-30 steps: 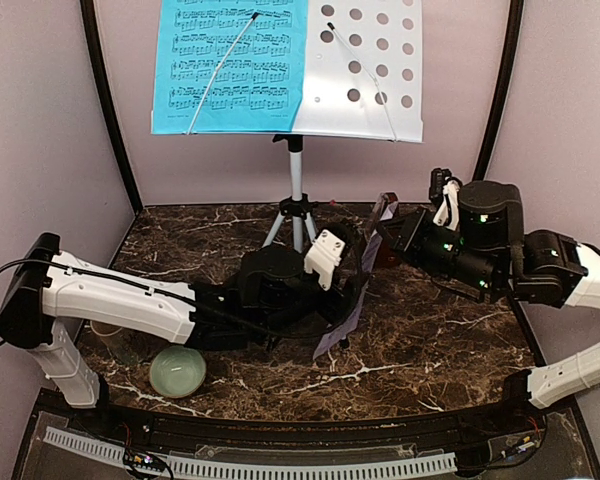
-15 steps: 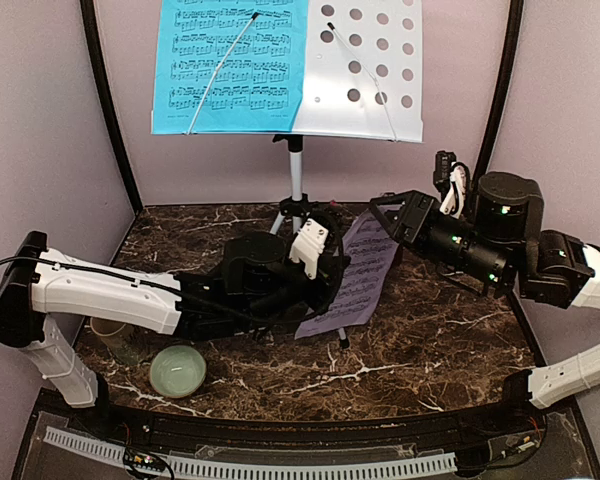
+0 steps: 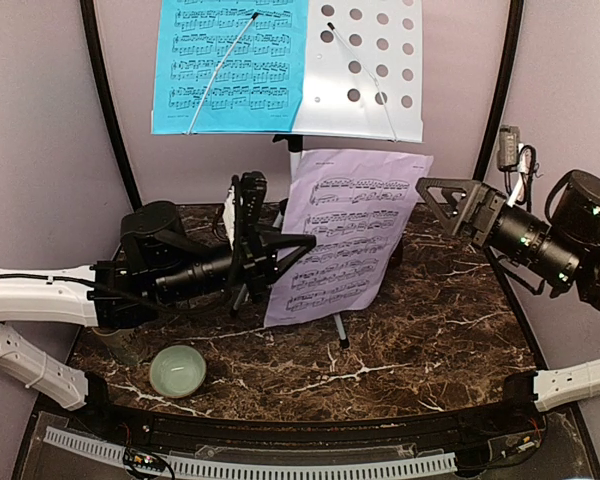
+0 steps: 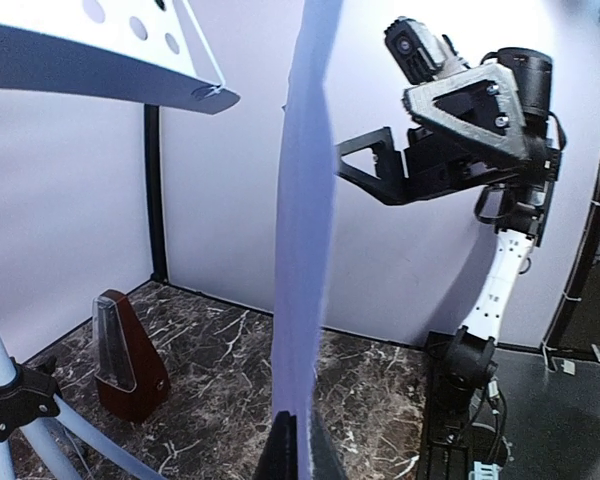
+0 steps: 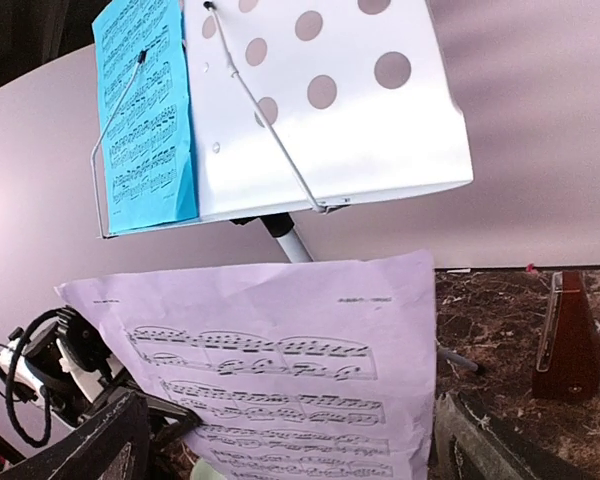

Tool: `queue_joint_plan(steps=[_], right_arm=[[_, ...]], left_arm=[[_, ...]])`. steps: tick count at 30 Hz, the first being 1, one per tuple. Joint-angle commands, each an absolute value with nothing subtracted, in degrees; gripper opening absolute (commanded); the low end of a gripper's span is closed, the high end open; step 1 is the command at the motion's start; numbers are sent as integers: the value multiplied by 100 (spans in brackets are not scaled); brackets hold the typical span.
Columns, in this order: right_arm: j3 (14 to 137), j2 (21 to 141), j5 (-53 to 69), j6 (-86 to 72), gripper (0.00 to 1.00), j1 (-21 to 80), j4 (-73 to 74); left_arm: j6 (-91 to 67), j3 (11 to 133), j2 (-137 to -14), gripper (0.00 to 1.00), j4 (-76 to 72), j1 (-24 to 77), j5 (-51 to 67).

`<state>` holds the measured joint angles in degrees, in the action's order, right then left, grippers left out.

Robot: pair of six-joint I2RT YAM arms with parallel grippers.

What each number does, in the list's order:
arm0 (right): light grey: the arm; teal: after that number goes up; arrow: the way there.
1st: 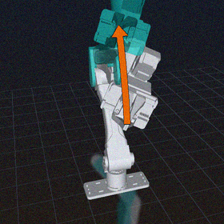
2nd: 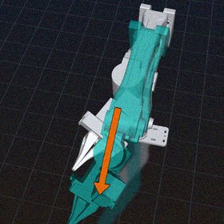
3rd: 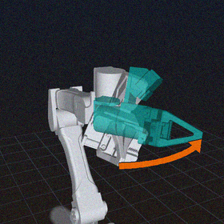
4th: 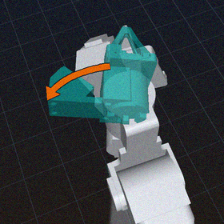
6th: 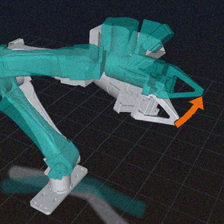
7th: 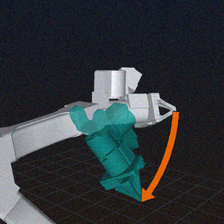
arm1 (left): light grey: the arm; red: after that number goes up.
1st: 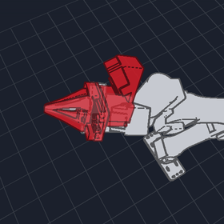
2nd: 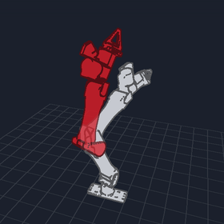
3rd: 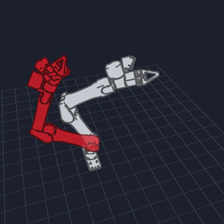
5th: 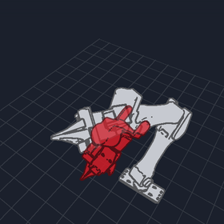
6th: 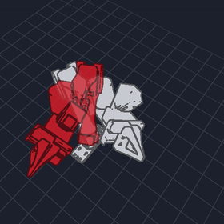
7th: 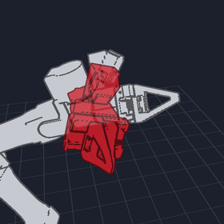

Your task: Set up the instrument practice props

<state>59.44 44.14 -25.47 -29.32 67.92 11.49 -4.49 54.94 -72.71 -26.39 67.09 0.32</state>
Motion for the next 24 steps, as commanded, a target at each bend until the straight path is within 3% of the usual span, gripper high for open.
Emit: queue_joint_plan(steps=[1,16,24], right_arm=[[6247,4438,-2168,-2099,100,6808,1686],[6099,4926,-39,-1279,95,6805,1383],[5862,4915,298,-1265,80,6806,918]], left_arm=[[-370,5218,-6772,0,-2358,6645,937],[-722,4743,-5869,0,-2500,6566,1896],[-1198,4494,-5635,0,-2937,6235,2039]])
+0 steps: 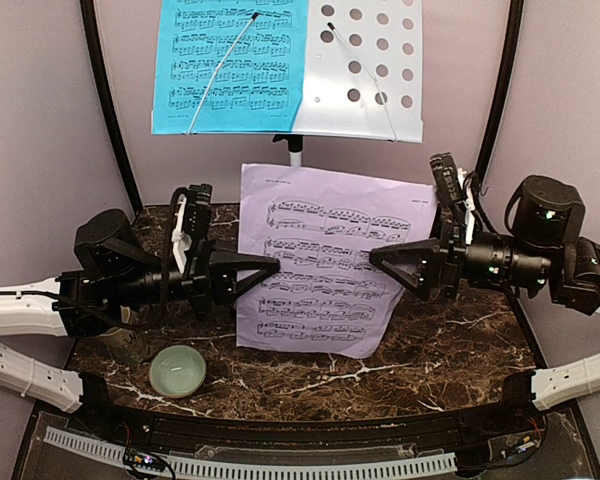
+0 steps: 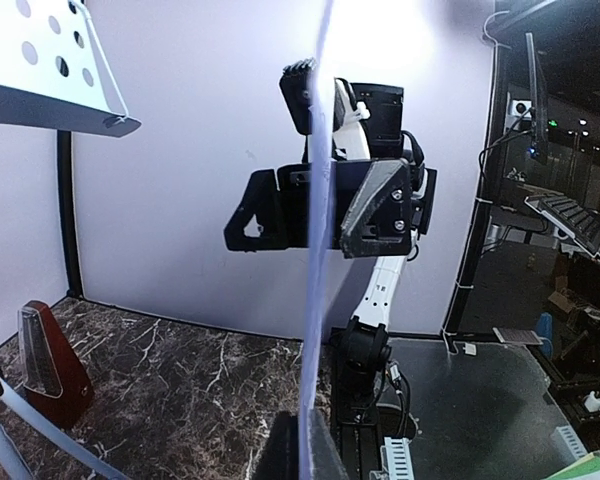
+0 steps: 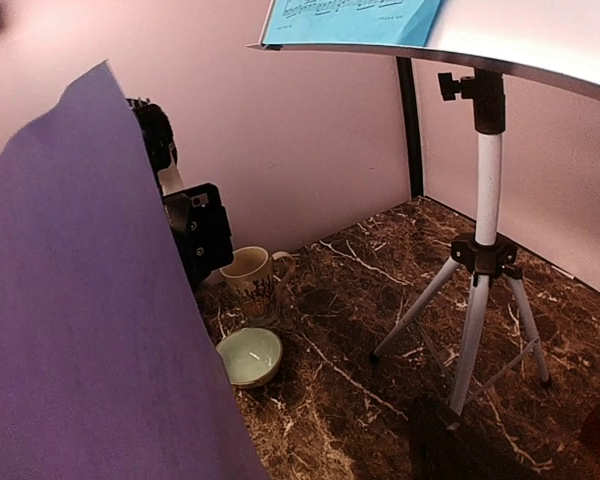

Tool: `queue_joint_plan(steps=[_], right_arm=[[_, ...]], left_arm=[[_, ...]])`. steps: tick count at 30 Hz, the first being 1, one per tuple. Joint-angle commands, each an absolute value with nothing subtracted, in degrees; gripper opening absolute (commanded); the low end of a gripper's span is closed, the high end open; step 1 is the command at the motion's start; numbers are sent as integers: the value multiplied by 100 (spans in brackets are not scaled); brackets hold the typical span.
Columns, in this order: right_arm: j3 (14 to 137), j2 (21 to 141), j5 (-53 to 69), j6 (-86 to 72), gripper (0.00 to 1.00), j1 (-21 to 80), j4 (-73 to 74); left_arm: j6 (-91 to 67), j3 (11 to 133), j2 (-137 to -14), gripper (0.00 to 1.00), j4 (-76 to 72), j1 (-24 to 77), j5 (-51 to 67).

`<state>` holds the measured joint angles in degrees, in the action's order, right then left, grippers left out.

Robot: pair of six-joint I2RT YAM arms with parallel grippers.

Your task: Set up the instrument practice props

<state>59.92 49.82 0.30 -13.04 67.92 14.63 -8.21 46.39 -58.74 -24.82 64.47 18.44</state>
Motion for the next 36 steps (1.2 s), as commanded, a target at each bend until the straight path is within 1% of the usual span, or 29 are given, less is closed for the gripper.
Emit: queue_joint_plan(steps=[1,5,6,7,9,14,19,24,26,30,34,36], right_arm=[[5840,4912,255,-1308,75,6802,881],[5834,5056,208,-1416,57,6803,615],[5865,5127,213,-1423,54,6803,567],[5940,5197,187,-1395,53,6795,564],[6155,5308,23,-1296,54,6792,636],[6842,5517,-513,-1076,58,6729,717],[7669,5901,-968,-859,60,6622,912],[8653,6226,-1704,-724,61,6380,1103],[9247,6607,-2215,-668,61,6245,1446],[10362,7290,-2830,-427,59,6151,2022],[11308,7893,-3274,-189,58,6064,2532],[11659,8143,-3302,-87,57,6012,2706]], left_arm=[[-1277,4472,-5612,0,-2992,6190,2065],[-1446,4505,-5613,0,-3110,6161,2094],[-1477,4553,-5624,0,-3092,6161,2059],[-1478,4617,-5613,0,-3052,6161,2023],[-1391,4920,-5556,0,-2764,6161,1853],[-1172,5747,-5430,0,-1980,6161,979],[-1038,6823,-5749,0,-1348,6161,719],[-702,7730,-5897,0,-983,6161,-318],[-568,8044,-5932,0,-881,6161,-635],[-426,8773,-6182,0,-558,6161,-1107],[-257,9201,-6410,0,-314,6160,-1541],[-219,9362,-6496,0,-240,6159,-1680]])
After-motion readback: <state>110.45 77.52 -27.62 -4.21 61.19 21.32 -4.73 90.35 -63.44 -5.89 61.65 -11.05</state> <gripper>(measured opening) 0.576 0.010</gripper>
